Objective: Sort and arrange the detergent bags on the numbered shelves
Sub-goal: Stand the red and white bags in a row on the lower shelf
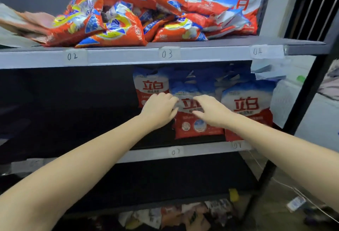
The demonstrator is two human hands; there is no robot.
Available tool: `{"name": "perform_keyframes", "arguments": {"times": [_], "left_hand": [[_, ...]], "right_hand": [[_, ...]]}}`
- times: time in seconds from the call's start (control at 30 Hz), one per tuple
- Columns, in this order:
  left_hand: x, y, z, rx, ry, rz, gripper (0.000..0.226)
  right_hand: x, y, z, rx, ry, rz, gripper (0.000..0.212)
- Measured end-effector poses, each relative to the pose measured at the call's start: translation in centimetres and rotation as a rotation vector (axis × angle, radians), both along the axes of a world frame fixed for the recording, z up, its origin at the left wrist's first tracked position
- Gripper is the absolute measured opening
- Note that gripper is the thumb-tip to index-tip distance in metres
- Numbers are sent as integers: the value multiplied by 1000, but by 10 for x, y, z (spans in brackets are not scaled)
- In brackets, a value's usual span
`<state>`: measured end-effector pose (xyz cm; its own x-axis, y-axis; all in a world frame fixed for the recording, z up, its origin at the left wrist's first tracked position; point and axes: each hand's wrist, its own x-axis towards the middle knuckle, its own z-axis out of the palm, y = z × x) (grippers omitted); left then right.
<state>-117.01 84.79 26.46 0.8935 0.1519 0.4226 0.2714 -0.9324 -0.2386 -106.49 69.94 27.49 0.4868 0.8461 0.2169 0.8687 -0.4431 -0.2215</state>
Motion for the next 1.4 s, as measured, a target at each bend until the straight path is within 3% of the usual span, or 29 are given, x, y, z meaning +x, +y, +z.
{"name": "perform_keyframes", "arguments": {"times": [0.23,0.47,0.87,1.0,1.13,1.27,1.4], "left_hand": [[13,-42,105,89,-228,-189,40],[70,-19,173,167,-333,-119,33],[208,61,248,212,-272,34,35],[247,81,265,131,-314,59,37],[267,90,252,51,-353,69,37],[270,92,236,42,-430,-2,37],[271,92,230,-1,-441,-10,37]], "right_hand": [[27,-69,107,176,-167,8,41],[79,-52,171,321,-116,-135,36],[199,54,215,561,316,-341,37],[241,86,237,775,655,-327,37],[258,109,240,761,996,-293,44],[277,138,236,800,1021,-306,40],[298,162,219,1042,910,-328,41]]}}
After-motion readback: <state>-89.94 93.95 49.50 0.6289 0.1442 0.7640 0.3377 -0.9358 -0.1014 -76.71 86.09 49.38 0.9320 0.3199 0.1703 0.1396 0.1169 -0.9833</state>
